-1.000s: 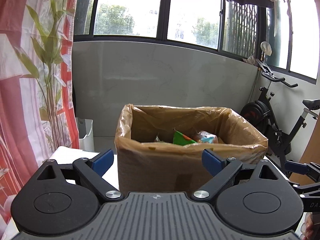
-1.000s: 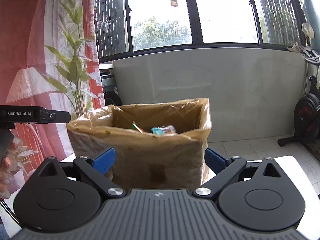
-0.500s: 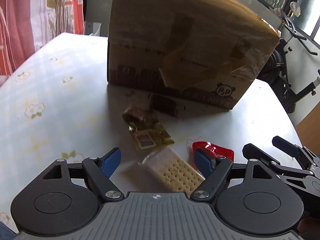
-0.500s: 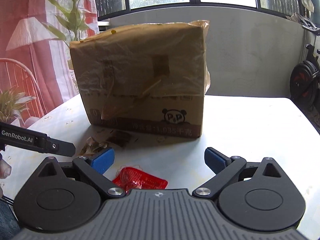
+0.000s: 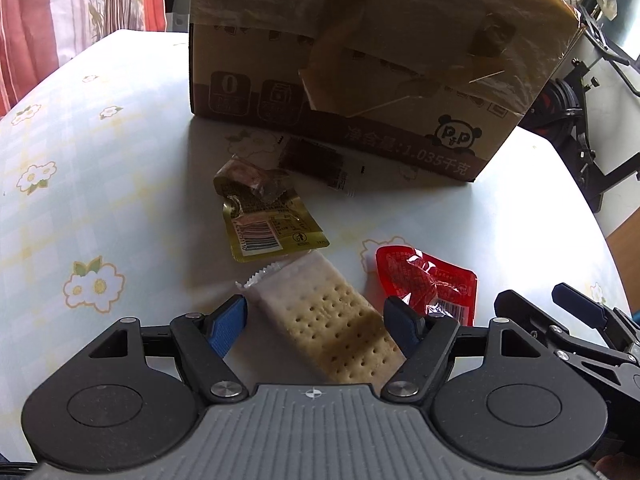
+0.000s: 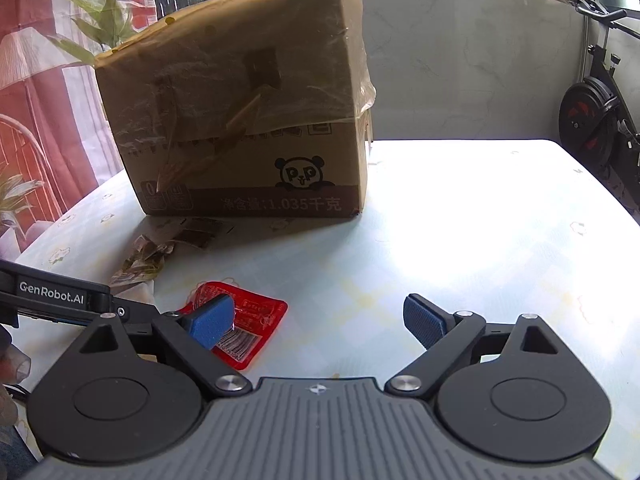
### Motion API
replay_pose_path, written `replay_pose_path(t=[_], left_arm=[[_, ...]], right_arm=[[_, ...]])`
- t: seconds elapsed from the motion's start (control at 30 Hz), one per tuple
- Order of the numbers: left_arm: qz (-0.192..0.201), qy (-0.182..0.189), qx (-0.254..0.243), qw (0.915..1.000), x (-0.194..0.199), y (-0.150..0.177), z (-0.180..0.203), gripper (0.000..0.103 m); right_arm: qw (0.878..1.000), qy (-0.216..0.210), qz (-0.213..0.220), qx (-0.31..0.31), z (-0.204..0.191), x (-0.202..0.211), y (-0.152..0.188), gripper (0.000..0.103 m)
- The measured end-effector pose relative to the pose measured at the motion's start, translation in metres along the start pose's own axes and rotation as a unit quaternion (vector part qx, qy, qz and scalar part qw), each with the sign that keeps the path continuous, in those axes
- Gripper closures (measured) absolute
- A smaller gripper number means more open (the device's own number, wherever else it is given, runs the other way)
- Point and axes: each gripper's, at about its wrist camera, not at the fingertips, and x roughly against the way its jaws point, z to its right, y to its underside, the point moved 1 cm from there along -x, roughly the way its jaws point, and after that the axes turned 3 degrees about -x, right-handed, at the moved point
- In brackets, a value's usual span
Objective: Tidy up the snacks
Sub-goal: 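Grasp the cracker pack with the left tool while the right tool grasps the red packet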
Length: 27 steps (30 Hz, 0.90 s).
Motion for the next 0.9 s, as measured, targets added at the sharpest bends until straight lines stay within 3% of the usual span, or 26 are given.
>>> replay_pose_path(t=[0.27,0.6,0.9], left_arm=[[-0.015,-0.006,0.001,0.9999,0.004,-0.006,-0.020,0.026],[0.000,-0.011,0.014,0.9998,0.005,-0.007,-0.041,0.026],[0.013,-0.006,0.017,0.9998,0.002,-0.006,-0.043,0.026]], right_arm=[[0.998,-0.005,-0.014,0.065,-0.012,-0.006,0.004,0.010],[0.981,-0.028,-0.064,0.183,-0.034,-0.030,0.006,0.014],[0.968,-0.052,-0.058,0.238,-0.057,-0.054,-0.005,0.014]])
